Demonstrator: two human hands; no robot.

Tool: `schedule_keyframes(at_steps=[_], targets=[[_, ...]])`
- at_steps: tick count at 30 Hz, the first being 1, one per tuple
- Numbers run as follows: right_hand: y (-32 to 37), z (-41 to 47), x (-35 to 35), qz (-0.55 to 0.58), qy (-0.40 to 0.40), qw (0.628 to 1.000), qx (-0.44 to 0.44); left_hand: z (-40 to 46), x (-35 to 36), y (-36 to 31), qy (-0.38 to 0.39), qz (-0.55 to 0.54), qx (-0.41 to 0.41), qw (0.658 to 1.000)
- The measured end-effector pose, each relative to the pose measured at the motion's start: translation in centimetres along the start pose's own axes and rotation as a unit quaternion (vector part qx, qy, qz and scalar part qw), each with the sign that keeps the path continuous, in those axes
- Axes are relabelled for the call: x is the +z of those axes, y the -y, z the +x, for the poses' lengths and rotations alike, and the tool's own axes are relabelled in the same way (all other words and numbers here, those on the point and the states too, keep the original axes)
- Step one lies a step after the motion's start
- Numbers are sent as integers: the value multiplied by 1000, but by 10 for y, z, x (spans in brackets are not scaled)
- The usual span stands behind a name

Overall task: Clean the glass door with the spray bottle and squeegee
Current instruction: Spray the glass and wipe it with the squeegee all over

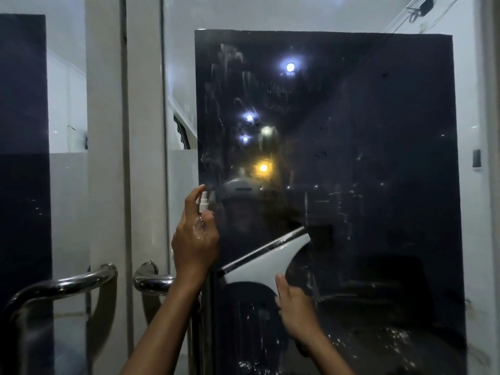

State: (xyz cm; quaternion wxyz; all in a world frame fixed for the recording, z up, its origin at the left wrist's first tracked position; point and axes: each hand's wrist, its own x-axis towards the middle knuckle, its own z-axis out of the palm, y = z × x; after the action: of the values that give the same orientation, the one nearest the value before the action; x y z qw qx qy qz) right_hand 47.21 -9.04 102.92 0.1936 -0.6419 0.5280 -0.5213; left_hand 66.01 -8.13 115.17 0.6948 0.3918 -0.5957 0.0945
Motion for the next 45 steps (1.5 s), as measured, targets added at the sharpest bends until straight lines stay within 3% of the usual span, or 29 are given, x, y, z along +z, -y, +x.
schedule_keyframes(at_steps=[5,8,11,15,20,23,28,36,41,45], targets=[[6,-5,-12,-22,-61,995,-71,-1,-1,-3,4,-2,-2,1000],[43,20,-22,-166,-54,973,-148,1,-2,-6,4,-3,2,1000],[77,53,-32,-332,3,918,-217,1,0,-9,10,1,5,1000],[75,81,-83,-418,68,889,-173,-1,5,-7,22,1,10,1000],[29,83,-188,-487,55,871,-40,-1,6,0,22,4,16,1000],[11,74,-240,-512,41,858,-7,1,4,3,16,4,17,1000],[10,66,-255,-492,30,869,-39,-2,6,-1,24,14,19,999],[48,65,-206,-272,39,955,-114,32,6,-2,0,35,34,999],[70,64,-179,-192,88,967,-144,75,-7,-3,-52,97,44,993],[84,64,-169,-157,102,972,-146,90,-11,-1,-48,123,48,990]])
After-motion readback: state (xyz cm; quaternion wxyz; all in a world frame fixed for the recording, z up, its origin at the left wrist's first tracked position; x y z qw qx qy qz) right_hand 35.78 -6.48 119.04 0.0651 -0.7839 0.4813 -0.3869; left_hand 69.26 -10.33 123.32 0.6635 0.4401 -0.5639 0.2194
